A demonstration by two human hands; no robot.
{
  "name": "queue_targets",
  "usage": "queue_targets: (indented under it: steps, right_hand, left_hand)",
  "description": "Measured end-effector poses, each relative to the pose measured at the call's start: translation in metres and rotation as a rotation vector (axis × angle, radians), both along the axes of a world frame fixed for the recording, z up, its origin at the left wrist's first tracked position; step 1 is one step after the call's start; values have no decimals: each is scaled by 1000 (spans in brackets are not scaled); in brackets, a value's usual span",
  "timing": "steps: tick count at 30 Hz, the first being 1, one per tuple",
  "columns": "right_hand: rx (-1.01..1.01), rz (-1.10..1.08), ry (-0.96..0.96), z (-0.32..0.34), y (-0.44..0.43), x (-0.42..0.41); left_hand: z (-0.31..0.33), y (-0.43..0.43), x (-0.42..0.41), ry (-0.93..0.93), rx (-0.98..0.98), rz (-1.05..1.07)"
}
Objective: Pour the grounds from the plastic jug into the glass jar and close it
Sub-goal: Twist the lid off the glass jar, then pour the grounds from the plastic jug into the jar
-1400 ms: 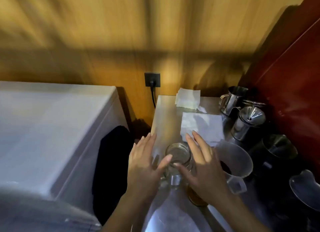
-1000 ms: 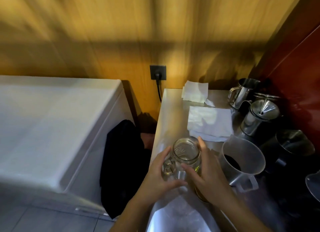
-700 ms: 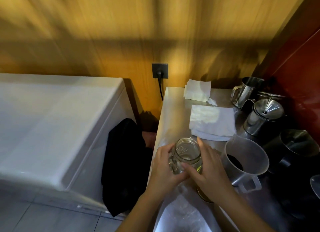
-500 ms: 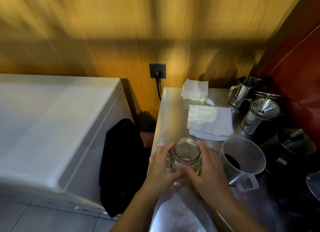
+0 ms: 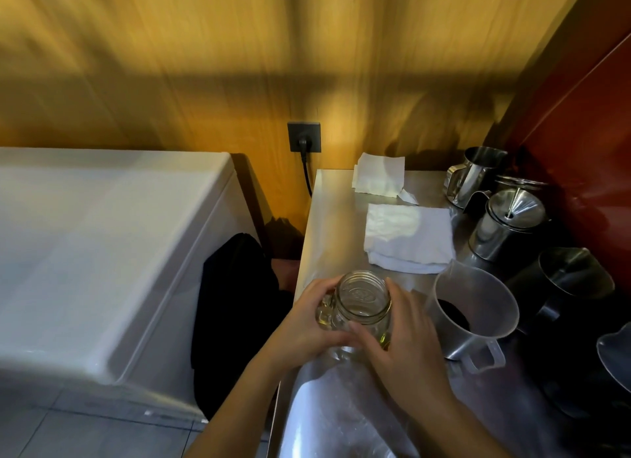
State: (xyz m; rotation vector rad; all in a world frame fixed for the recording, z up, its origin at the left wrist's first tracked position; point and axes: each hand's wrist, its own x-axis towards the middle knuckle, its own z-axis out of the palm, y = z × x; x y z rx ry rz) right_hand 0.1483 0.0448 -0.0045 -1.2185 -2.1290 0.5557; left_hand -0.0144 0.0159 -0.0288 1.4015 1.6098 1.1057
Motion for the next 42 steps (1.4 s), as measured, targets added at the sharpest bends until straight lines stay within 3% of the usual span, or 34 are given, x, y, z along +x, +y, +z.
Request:
queue_targets:
  steps: [6,17,22,28,32,42]
  right_hand:
    - [-74,2,51,14,-2,11]
    - [219,-280,188,40,0,79]
    - [0,-468,216,20,2,97]
    - [-313,-470,125,-6,1,103]
    - [-304,-432,145,-17,4,104]
    - [-458,-278,849,-25,22,108]
  left_hand:
    - [-2,2,-2,4,-1,12]
    - [-8,9,5,-53,7,16]
    - [-7,14,12,-62,30,1]
    - [-8,16,13,-103,26,-20]
    - [-7,15,14,-123,19,-35]
    - [-12,14,15,-113,33,-6]
